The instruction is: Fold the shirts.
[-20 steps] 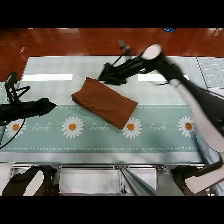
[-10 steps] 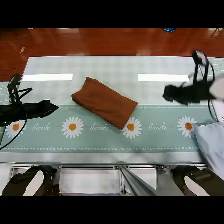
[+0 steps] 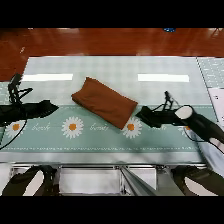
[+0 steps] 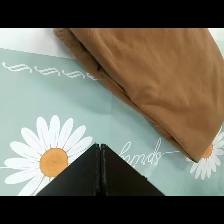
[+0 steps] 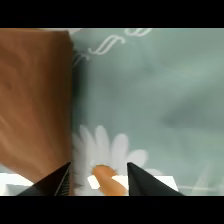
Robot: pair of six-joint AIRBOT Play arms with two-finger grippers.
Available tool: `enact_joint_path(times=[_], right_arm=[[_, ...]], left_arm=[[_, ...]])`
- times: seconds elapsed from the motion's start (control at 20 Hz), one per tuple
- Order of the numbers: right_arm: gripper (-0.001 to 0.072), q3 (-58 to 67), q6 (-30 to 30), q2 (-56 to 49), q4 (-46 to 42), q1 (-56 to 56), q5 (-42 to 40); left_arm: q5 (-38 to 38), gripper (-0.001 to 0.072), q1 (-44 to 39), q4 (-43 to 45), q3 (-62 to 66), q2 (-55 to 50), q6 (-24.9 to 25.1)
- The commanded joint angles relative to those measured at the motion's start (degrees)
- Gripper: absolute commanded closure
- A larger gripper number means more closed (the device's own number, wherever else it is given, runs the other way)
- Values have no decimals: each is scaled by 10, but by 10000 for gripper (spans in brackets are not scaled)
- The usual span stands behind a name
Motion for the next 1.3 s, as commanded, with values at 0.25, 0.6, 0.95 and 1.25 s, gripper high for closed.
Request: enact_joint_path(times=[0.25,0.6,0.95,1.25], right_arm=[[297,91,-176,-172,229,28,9],[667,226,-202,-257,228,51,44],[692,482,-73,-261,-2,52,174],[692,741,44,-260,-160,-12,351]], left_arm=[[0,686,0,0,0,0,0],[1,686,0,0,0,0,0],[8,685,0,0,0,0,5],[18,686,0,0,-2,0,6]])
